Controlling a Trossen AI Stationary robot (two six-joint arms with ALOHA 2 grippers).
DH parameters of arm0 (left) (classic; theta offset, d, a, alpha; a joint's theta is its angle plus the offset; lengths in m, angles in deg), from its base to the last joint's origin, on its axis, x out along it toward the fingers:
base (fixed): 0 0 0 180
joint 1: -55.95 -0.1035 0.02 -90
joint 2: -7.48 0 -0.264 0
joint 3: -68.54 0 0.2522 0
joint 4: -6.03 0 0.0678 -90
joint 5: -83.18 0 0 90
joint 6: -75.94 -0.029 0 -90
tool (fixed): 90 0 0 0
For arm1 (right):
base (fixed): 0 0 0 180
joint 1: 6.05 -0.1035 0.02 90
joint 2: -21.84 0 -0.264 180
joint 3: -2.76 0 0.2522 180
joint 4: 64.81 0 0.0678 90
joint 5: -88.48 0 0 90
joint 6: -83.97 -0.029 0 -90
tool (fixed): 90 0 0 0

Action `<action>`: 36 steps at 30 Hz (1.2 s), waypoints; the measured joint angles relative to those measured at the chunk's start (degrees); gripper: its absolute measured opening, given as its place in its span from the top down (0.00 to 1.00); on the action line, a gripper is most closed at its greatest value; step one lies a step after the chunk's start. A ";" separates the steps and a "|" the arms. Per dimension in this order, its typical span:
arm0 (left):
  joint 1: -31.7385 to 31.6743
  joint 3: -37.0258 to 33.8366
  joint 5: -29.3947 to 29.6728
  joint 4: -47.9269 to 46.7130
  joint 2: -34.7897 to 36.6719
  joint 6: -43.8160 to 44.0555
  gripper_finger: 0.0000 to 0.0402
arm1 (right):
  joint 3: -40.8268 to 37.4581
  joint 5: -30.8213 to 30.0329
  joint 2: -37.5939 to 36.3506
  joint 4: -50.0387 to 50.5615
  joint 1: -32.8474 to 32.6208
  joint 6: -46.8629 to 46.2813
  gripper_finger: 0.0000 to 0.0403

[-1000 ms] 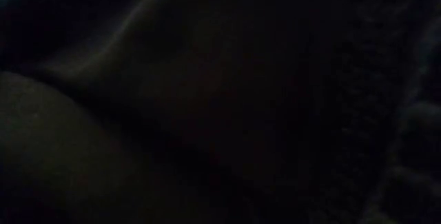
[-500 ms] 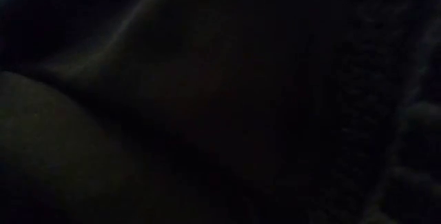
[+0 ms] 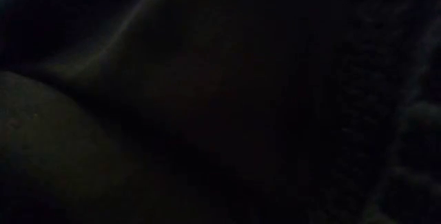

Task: Sort clothes
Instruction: Put the blue dress into the laundry bin

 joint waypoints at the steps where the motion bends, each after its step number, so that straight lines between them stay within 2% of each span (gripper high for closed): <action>1: 0.63 -0.53 -0.52 -0.24 0.07 0.37 0.59 | 3.29 -1.16 -0.04 2.58 0.09 -1.19 0.55; 3: 2.27 -1.96 -0.89 -0.48 0.49 1.76 0.59 | 9.75 -3.17 -0.09 7.35 0.09 -3.65 0.53; 6: 5.52 -5.24 -2.44 -0.48 1.25 4.29 0.59 | 17.34 -2.67 -0.13 9.87 -1.31 -4.56 0.52; 8: 7.97 -8.34 -3.75 -0.51 2.09 6.58 0.59 | 19.76 1.37 -0.26 7.24 -3.03 -2.04 0.52; 10: 10.61 -12.05 -3.88 -0.39 3.04 9.81 0.59 | 19.80 7.85 -0.26 2.63 -5.06 0.69 0.52; 12: 13.22 -16.50 -3.86 -0.26 4.07 13.06 0.59 | 17.71 11.69 -0.02 -1.38 -7.03 1.50 0.52; 14: 15.77 -21.51 -3.64 0.49 5.17 16.54 0.59 | 14.35 11.67 0.14 -3.01 -8.13 2.73 0.52; 18: 19.79 -32.33 -3.42 5.12 7.76 23.89 0.59 | 4.48 0.73 0.20 -2.75 -7.09 2.62 0.52; 22: 23.79 -42.90 -4.68 11.40 9.76 31.45 0.59 | -7.71 -4.33 0.20 -7.38 -4.90 -2.39 0.52; 24: 25.73 -47.48 -5.69 13.17 10.15 35.47 0.59 | -13.74 -4.16 0.13 -11.24 -3.94 -4.70 0.52; 27: 28.59 -52.82 -6.85 14.08 10.20 40.51 0.59 | -20.39 0.54 -0.35 -17.74 -2.66 -5.61 0.52; 31: 32.10 -57.58 -8.94 16.86 10.20 42.38 0.59 | -20.83 6.11 -0.19 -18.52 -1.15 -3.26 0.52; 36: 35.89 -61.23 -14.83 22.66 10.22 36.18 0.59 | -11.17 7.03 -1.00 -11.92 -0.71 -4.68 0.52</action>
